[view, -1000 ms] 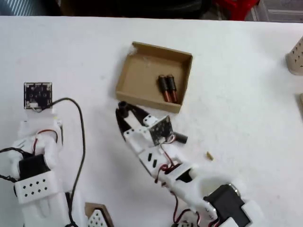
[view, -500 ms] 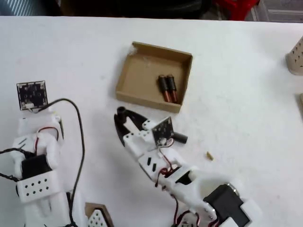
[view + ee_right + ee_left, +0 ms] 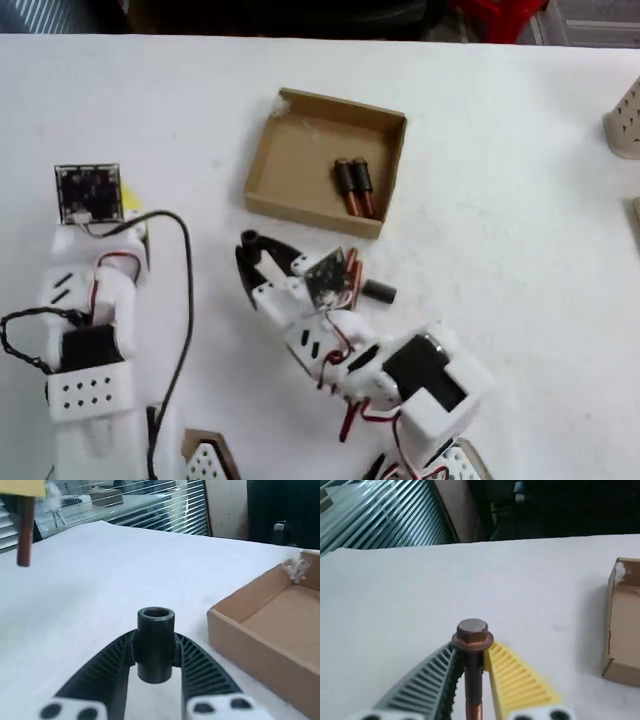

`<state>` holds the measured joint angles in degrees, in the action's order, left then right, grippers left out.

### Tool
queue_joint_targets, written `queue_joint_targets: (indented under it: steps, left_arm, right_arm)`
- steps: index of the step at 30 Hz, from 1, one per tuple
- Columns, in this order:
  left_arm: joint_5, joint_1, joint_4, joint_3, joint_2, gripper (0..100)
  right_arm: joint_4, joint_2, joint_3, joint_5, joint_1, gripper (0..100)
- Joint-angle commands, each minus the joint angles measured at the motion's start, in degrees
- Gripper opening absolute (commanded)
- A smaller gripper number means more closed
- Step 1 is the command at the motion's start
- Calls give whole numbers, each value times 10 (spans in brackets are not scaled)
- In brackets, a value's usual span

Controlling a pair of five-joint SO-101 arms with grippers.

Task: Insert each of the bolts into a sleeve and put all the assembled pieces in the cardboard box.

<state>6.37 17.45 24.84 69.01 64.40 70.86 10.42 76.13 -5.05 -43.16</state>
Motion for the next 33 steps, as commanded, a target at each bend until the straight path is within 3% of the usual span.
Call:
queue_joint_targets:
  steps: [1,6,12,22,33]
  left_arm:
    - [-36,-66,-85,22,15,22]
    - [-166,-130,-255,106,15,22]
    - [-172,-171,-388,171,15,22]
    - [-172,-233,-393,168,15,22]
    - [-172,-235,-389,154,15,22]
  right_arm:
    - [31,7,-23,25,-16,15]
    - [31,8,-23,25,-17,16]
    - [31,8,-23,25,-17,16]
    - [30,68,-91,25,-15,16]
    - [31,80,-108,25,-15,16]
